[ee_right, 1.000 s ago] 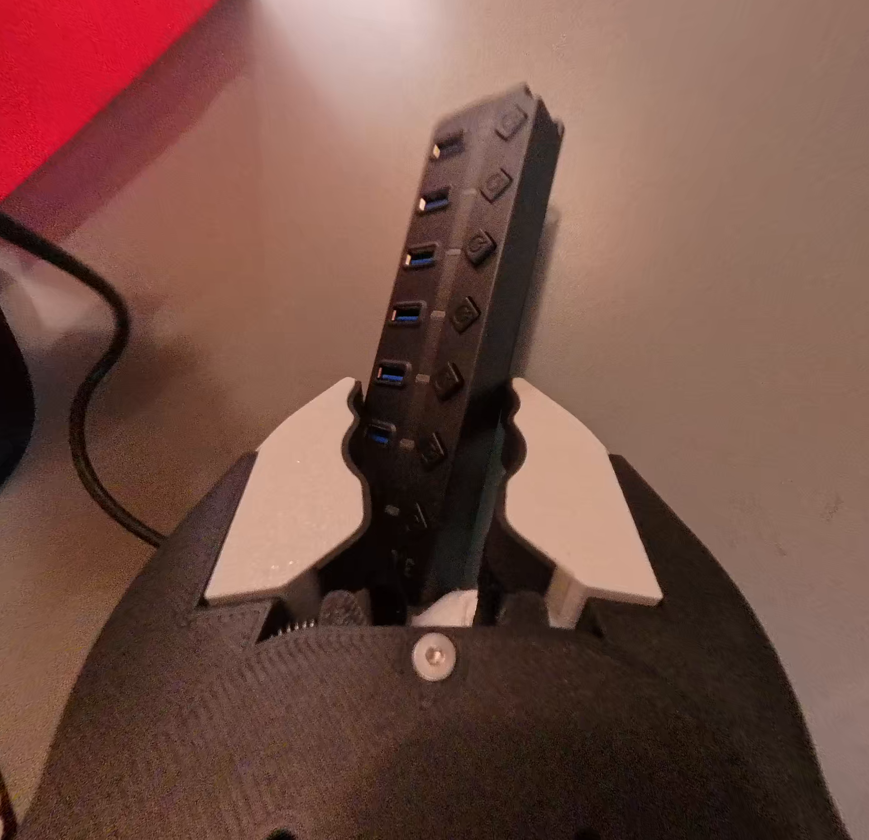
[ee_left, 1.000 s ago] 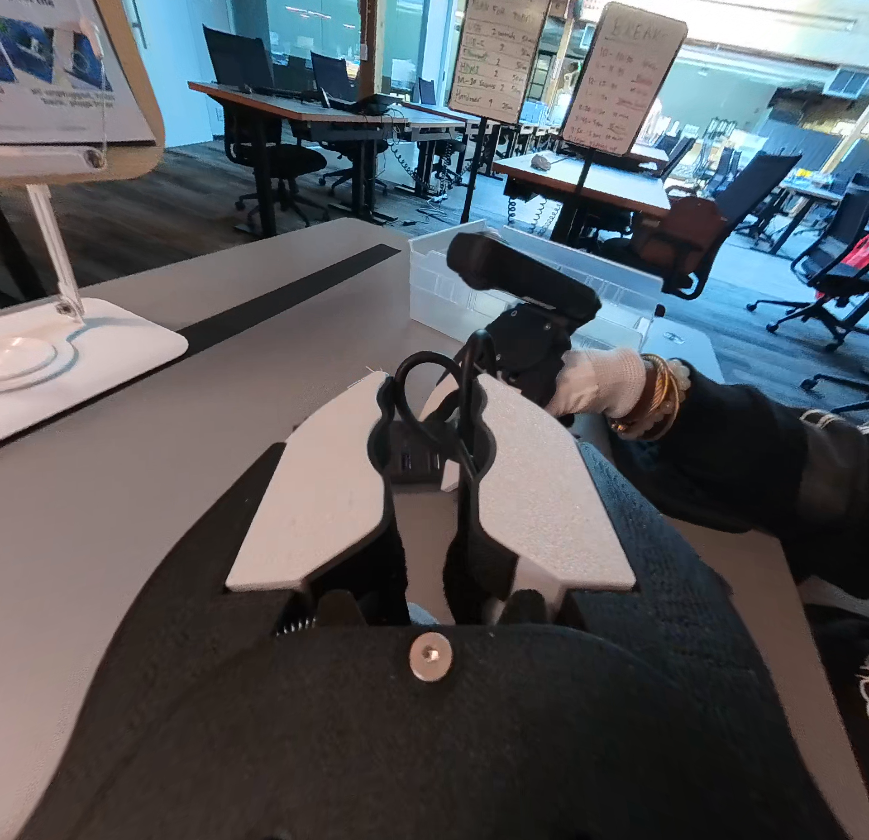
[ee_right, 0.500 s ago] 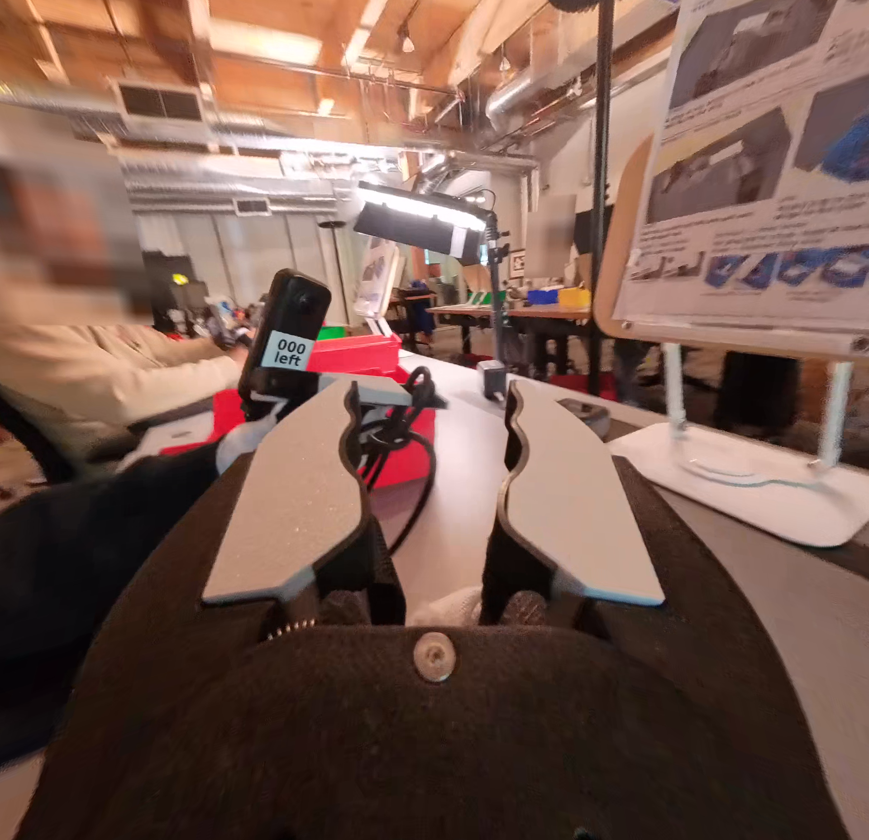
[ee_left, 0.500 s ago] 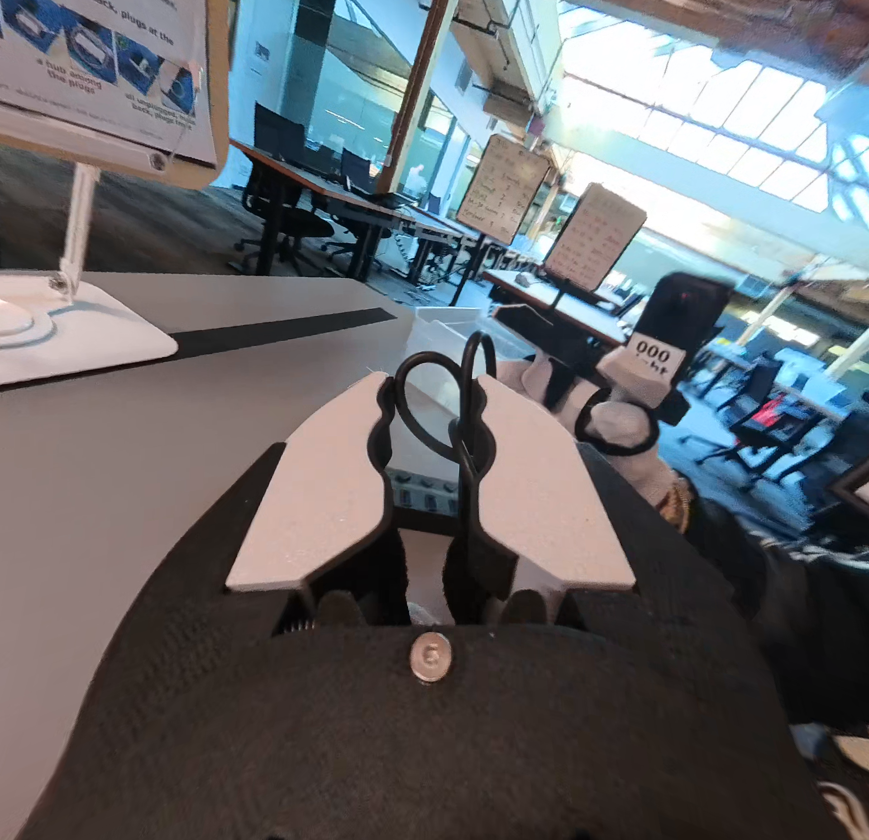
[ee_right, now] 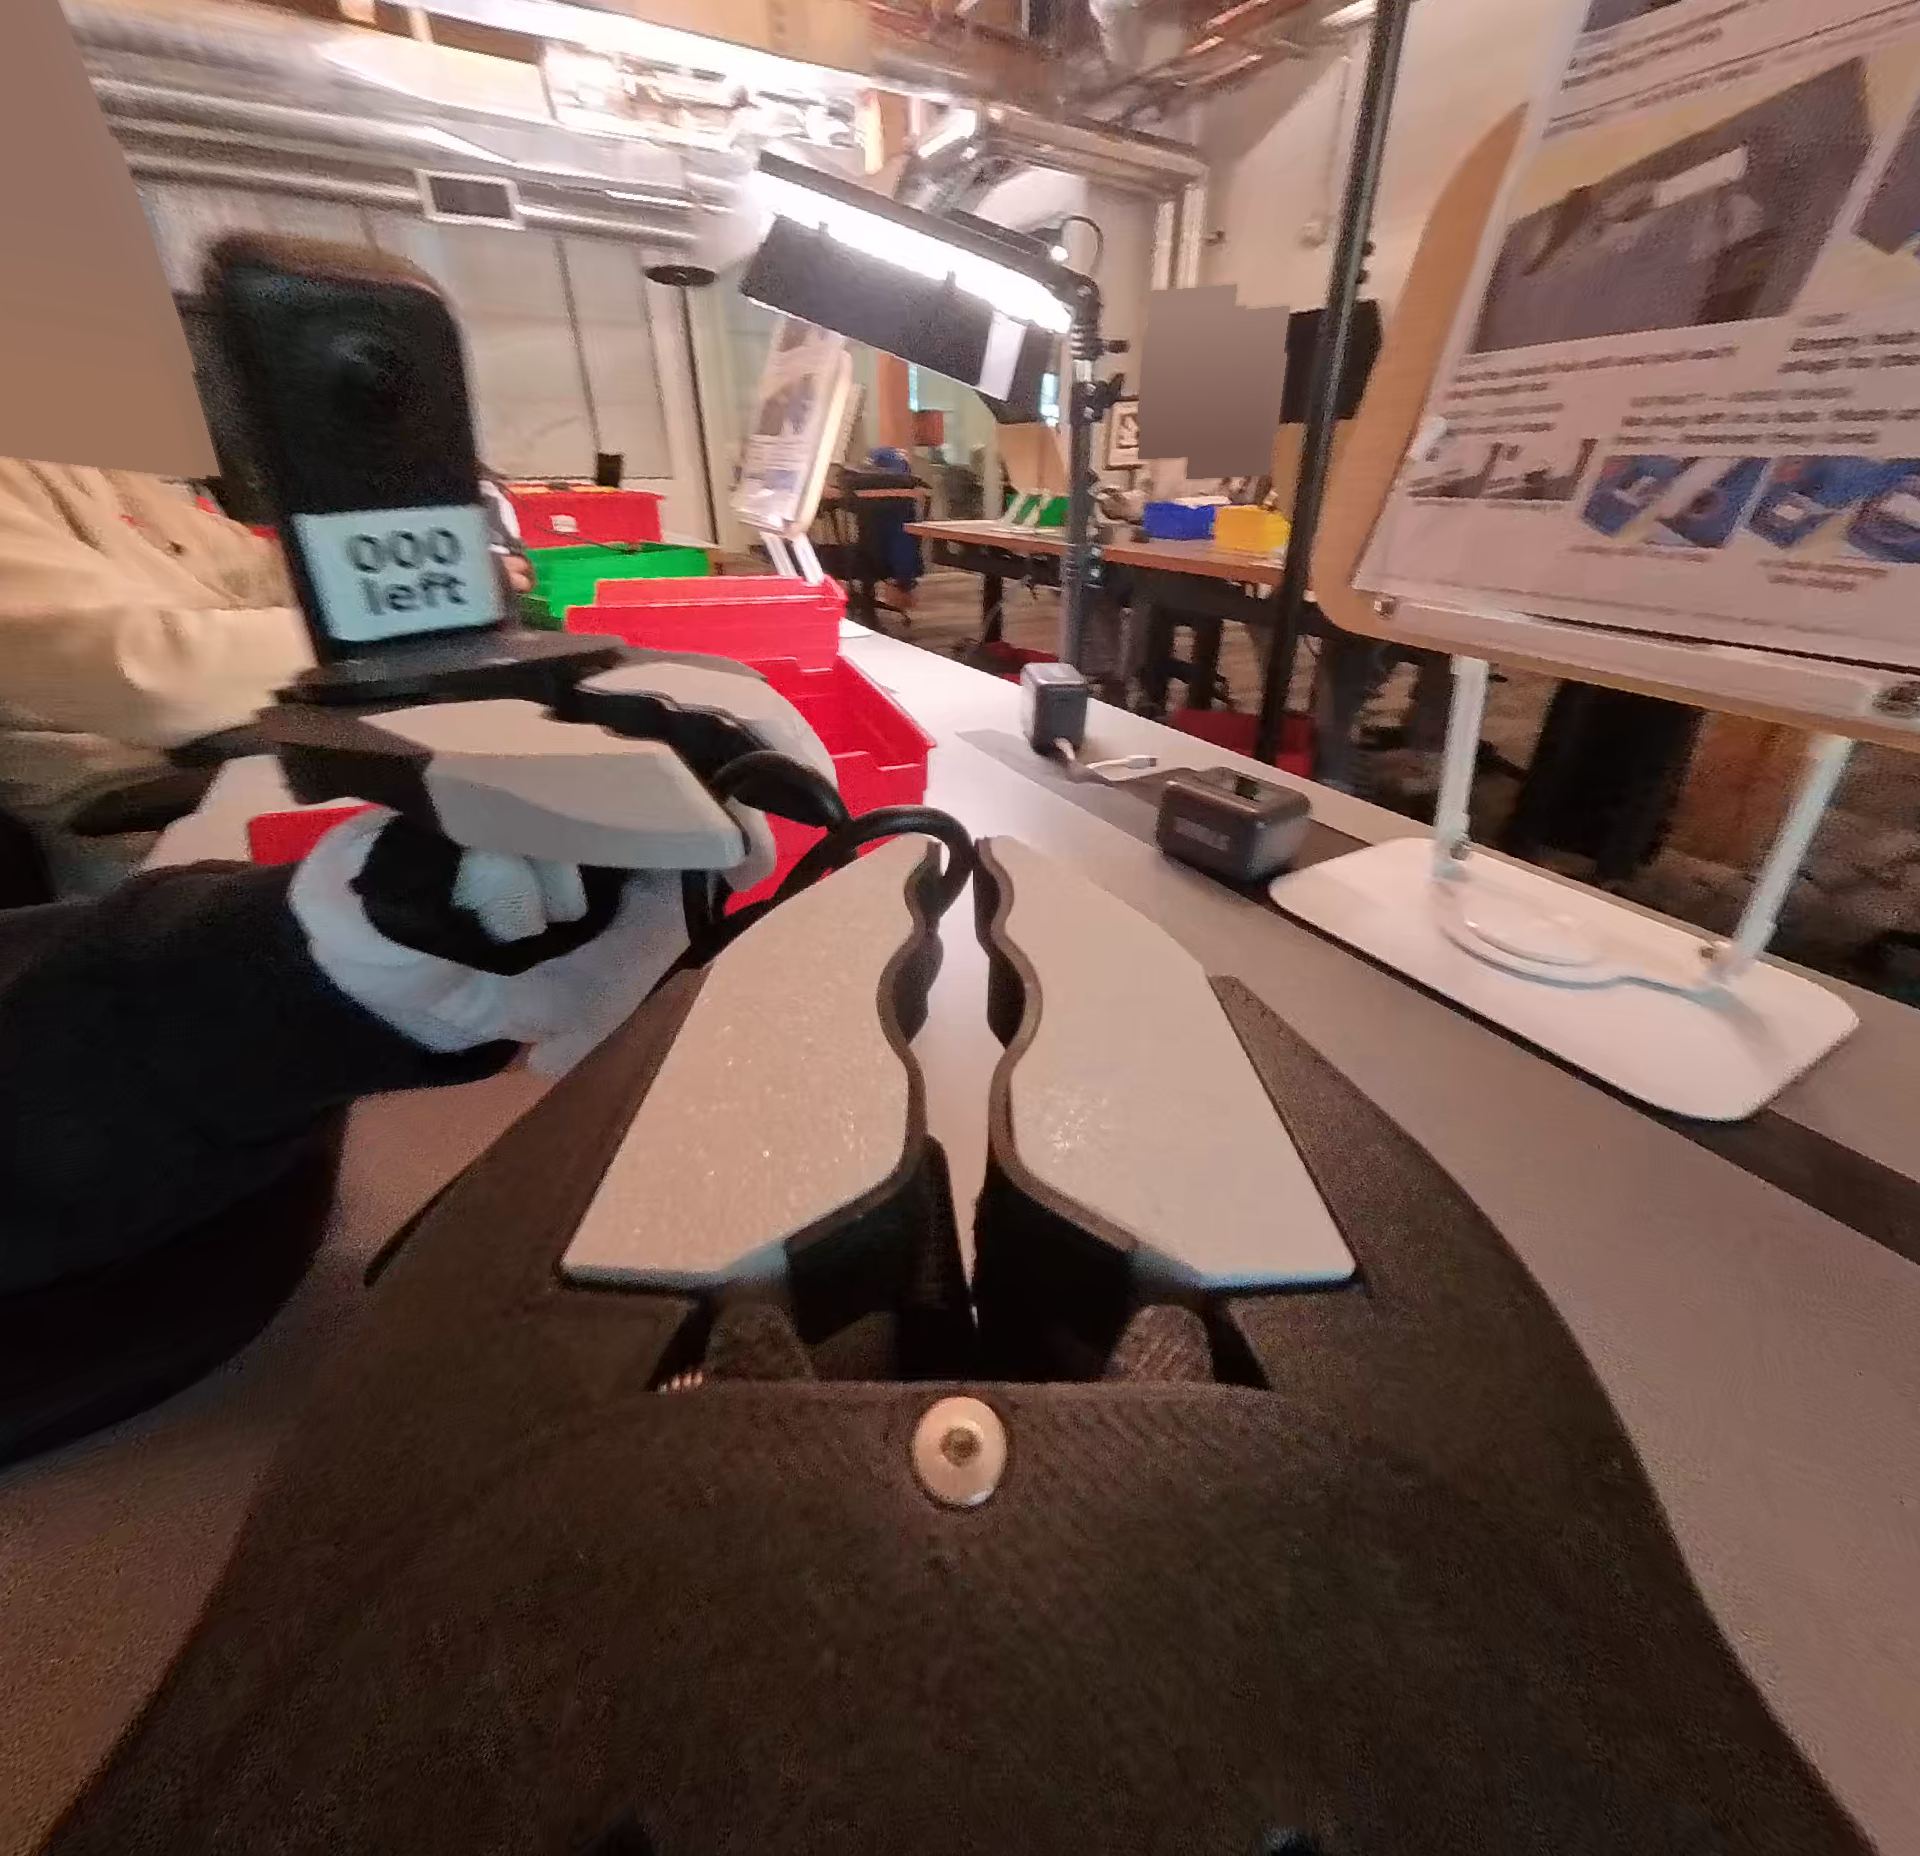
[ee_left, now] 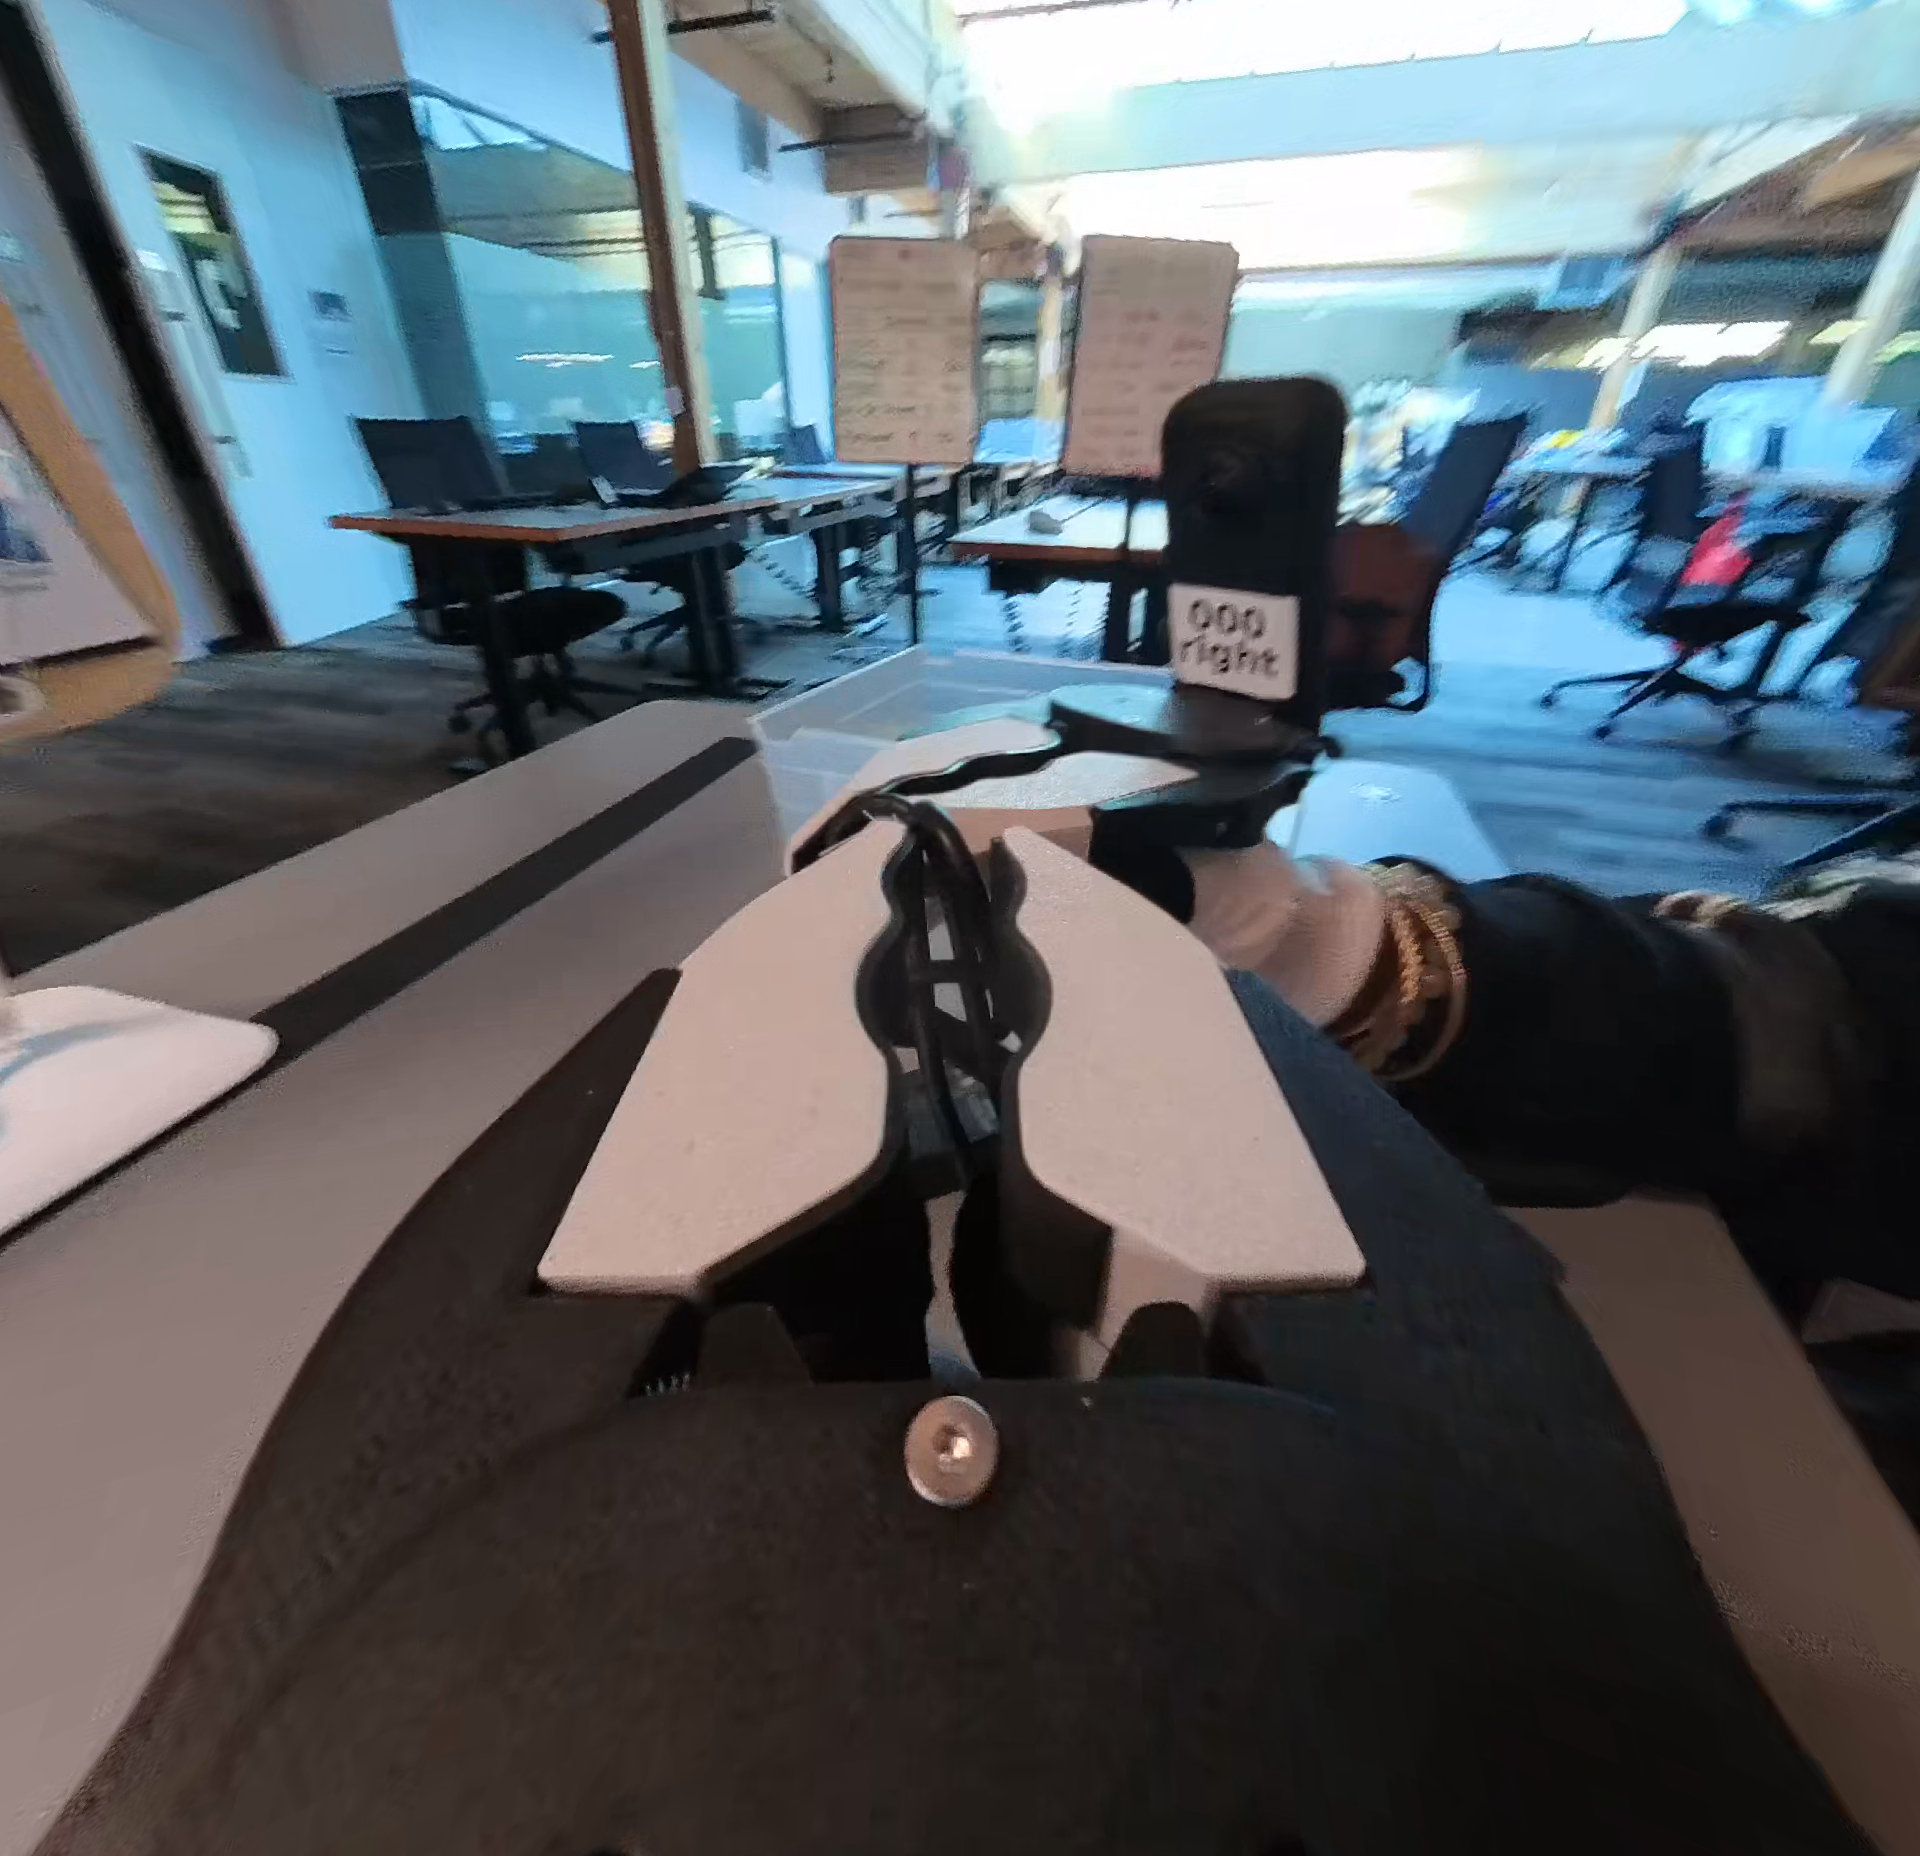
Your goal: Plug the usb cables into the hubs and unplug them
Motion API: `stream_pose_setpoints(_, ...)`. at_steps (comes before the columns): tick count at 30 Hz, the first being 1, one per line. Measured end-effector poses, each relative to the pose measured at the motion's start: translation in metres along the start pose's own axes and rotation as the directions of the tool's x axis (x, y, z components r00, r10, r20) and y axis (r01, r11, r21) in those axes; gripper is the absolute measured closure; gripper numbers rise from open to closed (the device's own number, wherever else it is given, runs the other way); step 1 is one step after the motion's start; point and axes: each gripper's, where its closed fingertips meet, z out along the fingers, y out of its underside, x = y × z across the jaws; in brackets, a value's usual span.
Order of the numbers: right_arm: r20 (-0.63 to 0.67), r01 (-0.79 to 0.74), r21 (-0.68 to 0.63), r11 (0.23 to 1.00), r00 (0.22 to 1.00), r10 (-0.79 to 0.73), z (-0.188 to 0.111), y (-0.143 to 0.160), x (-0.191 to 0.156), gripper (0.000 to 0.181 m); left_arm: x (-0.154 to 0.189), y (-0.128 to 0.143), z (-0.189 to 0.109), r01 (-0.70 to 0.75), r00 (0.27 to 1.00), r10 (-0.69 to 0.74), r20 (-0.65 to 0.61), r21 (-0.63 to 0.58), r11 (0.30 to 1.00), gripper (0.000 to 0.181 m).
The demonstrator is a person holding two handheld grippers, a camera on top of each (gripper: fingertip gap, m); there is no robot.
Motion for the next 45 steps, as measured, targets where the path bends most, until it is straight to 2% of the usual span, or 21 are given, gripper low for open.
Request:
stream_pose_setpoints(2, 0.051, 0.027, 0.049, 0.998, 0.998, -0.030, -0.001, -0.006, -0.007, 0.174, 0.009, -0.004, -0.004, 0.064, 0.992, -0.058, -0.113, 0.042, 0.997, 0.175)
stream_pose_setpoints(5, 0.030, 0.090, 0.092, 0.992, 0.995, -0.093, -0.004, -0.015, -0.004, 0.136, 0.035, -0.010, -0.007, 0.092, 0.954, -0.074, -0.289, 0.048, 0.995, 0.177)
stream_pose_setpoints(7, 0.042, 0.113, 0.171, 0.979, 0.992, -0.122, -0.007, -0.025, -0.011, 0.130, 0.055, -0.007, -0.005, 0.080, 0.919, -0.070, -0.389, 0.010, 0.997, 0.177)
stream_pose_setpoints(9, 0.131, 0.082, 0.298, 0.951, 0.983, -0.126, -0.013, -0.036, -0.029, 0.140, 0.072, -0.009, -0.007, 0.098, 0.869, -0.080, -0.488, 0.011, 0.995, 0.177)
stream_pose_setpoints(11, 0.348, -0.118, 0.332, 0.936, 0.937, -0.005, -0.014, -0.039, -0.054, 0.159, 0.086, -0.013, -0.014, 0.100, 0.818, -0.072, -0.570, 0.017, 0.995, 0.177)
stream_pose_setpoints(12, 0.476, -0.255, 0.304, 0.918, 0.875, 0.086, -0.015, -0.041, -0.063, 0.162, 0.093, -0.014, -0.017, 0.103, 0.790, -0.077, -0.608, 0.008, 0.995, 0.176)
stream_pose_setpoints(14, 0.636, -0.435, 0.194, 0.879, 0.738, 0.225, -0.016, -0.040, -0.073, 0.146, 0.105, -0.014, -0.021, 0.109, 0.739, -0.084, -0.669, -0.005, 0.994, 0.176)
stream_pose_setpoints(15, 0.658, -0.437, 0.167, 0.884, 0.717, 0.230, -0.016, -0.037, -0.077, 0.135, 0.112, -0.012, -0.023, 0.118, 0.701, -0.097, -0.706, -0.019, 0.993, 0.176)
stream_pose_setpoints(17, 0.672, -0.357, 0.163, 0.920, 0.723, 0.161, -0.019, -0.033, -0.088, 0.133, 0.123, -0.010, -0.031, 0.145, 0.613, -0.130, -0.779, -0.050, 0.988, 0.176)
stream_pose_setpoints(19, 0.770, -0.357, 0.147, 0.922, 0.626, 0.120, -0.036, -0.039, -0.106, 0.172, 0.126, -0.014, -0.035, 0.175, 0.573, -0.133, -0.809, -0.038, 0.984, 0.177)
stream_pose_setpoints(20, 0.791, -0.372, 0.139, 0.918, 0.599, 0.123, -0.039, -0.041, -0.111, 0.174, 0.129, -0.016, -0.037, 0.185, 0.550, -0.130, -0.825, -0.032, 0.982, 0.177)
stream_pose_setpoints(22, 0.796, -0.349, 0.156, 0.924, 0.598, 0.092, -0.041, -0.042, -0.112, 0.175, 0.131, -0.014, -0.035, 0.161, 0.569, -0.117, -0.814, -0.030, 0.987, 0.176)
stream_pose_setpoints(26, 0.625, -0.196, 0.339, 0.920, 0.778, -0.065, -0.041, -0.053, -0.090, 0.177, 0.111, -0.015, -0.017, 0.107, 0.747, -0.066, -0.662, 0.023, 0.994, 0.168)
stream_pose_setpoints(29, 0.505, -0.168, 0.432, 0.886, 0.859, -0.083, -0.047, -0.068, -0.069, 0.177, 0.076, -0.023, -0.007, 0.057, 0.900, -0.004, -0.437, 0.108, 0.992, 0.151)
stream_pose_setpoints(31, 0.379, -0.100, 0.479, 0.872, 0.920, -0.102, -0.047, -0.074, -0.054, 0.177, 0.052, -0.018, -0.001, -0.001, 0.962, 0.022, -0.273, 0.078, 0.997, 0.134)
stream_pose_setpoints(32, 0.320, -0.053, 0.490, 0.870, 0.939, -0.123, -0.047, -0.074, -0.050, 0.178, 0.047, -0.015, 0.001, 0.000, 0.972, 0.014, -0.236, 0.060, 0.998, 0.124)
stream_pose_setpoints(36, 0.178, 0.125, 0.478, 0.869, 0.956, -0.235, -0.037, -0.071, -0.056, 0.178, 0.053, 0.004, 0.017, 0.021, 0.975, -0.030, -0.220, -0.043, 0.999, 0.122)
stream_pose_setpoints(38, 0.176, 0.165, 0.471, 0.867, 0.945, -0.276, -0.033, -0.069, -0.064, 0.177, 0.067, 0.004, 0.015, 0.021, 0.952, -0.034, -0.305, -0.043, 0.999, 0.141)
stream_pose_setpoints(39, 0.183, 0.170, 0.472, 0.865, 0.941, -0.284, -0.034, -0.070, -0.066, 0.177, 0.074, 0.003, 0.010, 0.011, 0.935, -0.028, -0.354, -0.049, 0.999, 0.160)
stream_pose_setpoints(42, 0.248, 0.284, 0.394, 0.874, 0.883, -0.399, -0.032, -0.059, -0.080, 0.174, 0.078, 0.015, 0.002, -0.056, 0.914, -0.015, -0.405, -0.164, 0.985, 0.169)
stream_pose_setpoints(45, 0.263, 0.392, 0.307, 0.867, 0.841, -0.473, -0.029, -0.049, -0.087, 0.158, 0.091, 0.027, -0.004, -0.039, 0.866, -0.098, -0.491, -0.261, 0.965, 0.174)
